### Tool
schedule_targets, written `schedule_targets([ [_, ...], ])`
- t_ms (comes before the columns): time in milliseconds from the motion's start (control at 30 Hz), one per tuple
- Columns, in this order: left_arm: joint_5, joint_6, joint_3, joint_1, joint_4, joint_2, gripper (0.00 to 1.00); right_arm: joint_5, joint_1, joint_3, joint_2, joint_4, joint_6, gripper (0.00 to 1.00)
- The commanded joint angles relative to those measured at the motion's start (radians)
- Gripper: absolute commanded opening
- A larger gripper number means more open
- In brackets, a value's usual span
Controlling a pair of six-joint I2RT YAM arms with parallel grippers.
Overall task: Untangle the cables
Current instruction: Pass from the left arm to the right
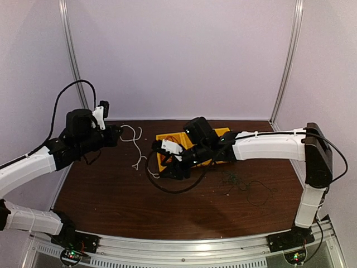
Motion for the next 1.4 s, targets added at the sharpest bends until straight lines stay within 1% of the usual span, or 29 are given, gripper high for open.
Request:
schedule_targets([
  [0,-0.110,-0.102,-0.128,0.002,0.024,-0.033,0.00,0.064,0.038,0.092,0.112,0.070,0.065,0.50],
  [67,-0.131,-0.119,-0.191,0.002,0.034,-0.064,0.00,0.081,0.054,0.135,0.166,0.061,0.055,0.50],
  [133,-0.160,-0.144,-0.233,0.002,0.005,-0.098,0.00,0.101,0.073,0.183,0.218,0.037,0.013,0.50],
  [267,-0.189,-0.176,-0.322,0.002,-0.003,-0.203,0.00,0.124,0.108,0.292,0.317,-0.029,-0.045,0.48],
  [400,-0.224,-0.205,-0.381,0.002,-0.031,-0.274,0.00,0.147,0.134,0.362,0.388,-0.023,-0.052,0.48],
  [467,-0.226,-0.210,-0.398,0.002,-0.041,-0.294,0.00,0.141,0.142,0.410,0.424,-0.022,-0.031,0.49],
  [567,-0.226,-0.219,-0.416,0.002,-0.049,-0.326,0.00,0.130,0.150,0.488,0.479,-0.025,0.019,0.52],
  [667,-0.229,-0.224,-0.419,0.002,-0.058,-0.352,0.00,0.136,0.154,0.533,0.518,-0.001,0.072,0.54],
  [833,-0.232,-0.226,-0.415,0.002,-0.077,-0.385,0.00,0.147,0.151,0.583,0.572,0.033,0.157,0.53],
  [1033,-0.226,-0.236,-0.408,0.002,-0.088,-0.396,0.00,0.114,0.151,0.601,0.601,0.112,0.214,0.50],
  [1167,-0.217,-0.244,-0.408,0.002,-0.090,-0.404,0.00,0.095,0.151,0.655,0.639,0.129,0.245,0.48],
  [1200,-0.216,-0.246,-0.408,0.002,-0.090,-0.406,0.00,0.085,0.150,0.668,0.648,0.133,0.249,0.45],
  [1267,-0.218,-0.248,-0.406,0.002,-0.097,-0.411,0.00,0.085,0.151,0.698,0.666,0.125,0.255,0.26],
  [1367,-0.223,-0.249,-0.401,0.002,-0.105,-0.418,0.00,0.106,0.148,0.707,0.667,0.125,0.265,0.12],
])
